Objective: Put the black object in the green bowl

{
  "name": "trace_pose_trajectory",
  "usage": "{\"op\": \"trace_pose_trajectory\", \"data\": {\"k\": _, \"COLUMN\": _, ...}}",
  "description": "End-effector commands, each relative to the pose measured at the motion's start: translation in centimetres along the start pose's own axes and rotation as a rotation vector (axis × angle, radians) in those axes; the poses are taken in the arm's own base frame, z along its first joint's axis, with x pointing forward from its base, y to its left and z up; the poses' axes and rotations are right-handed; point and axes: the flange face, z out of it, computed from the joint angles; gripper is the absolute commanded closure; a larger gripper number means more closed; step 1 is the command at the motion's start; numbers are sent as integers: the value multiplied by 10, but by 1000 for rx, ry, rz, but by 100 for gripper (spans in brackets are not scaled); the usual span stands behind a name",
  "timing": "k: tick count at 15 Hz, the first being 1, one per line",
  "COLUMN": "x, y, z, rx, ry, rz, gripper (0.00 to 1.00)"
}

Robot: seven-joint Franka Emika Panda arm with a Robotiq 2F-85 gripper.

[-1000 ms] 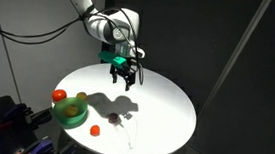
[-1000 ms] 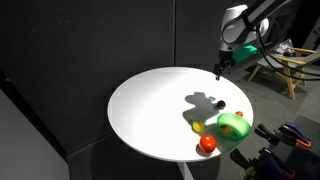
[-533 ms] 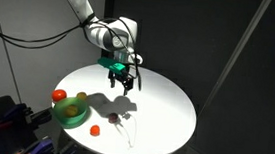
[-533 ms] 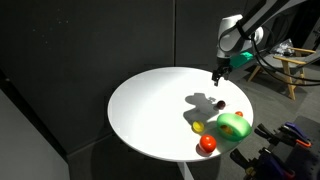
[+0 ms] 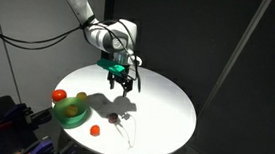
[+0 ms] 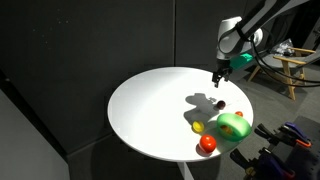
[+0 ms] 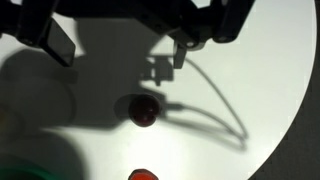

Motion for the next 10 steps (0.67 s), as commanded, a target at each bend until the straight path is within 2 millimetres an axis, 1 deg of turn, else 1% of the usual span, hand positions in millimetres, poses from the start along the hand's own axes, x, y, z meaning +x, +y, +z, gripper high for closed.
{"op": "trace_pose_trajectory", "data": {"k": 1, "x": 0, "y": 0, "z": 0, "rx": 0, "ry": -1, "rz": 0, "gripper": 0}}
{"op": "trace_pose_trajectory", "data": {"k": 4, "x": 0, "y": 0, "z": 0, "rx": 0, "ry": -1, "rz": 0, "gripper": 0}}
{"op": "trace_pose_trajectory", "data": {"k": 10, "x": -8, "y": -1, "z": 6, "rx": 8, "ry": 11, "rz": -3, "gripper": 0}}
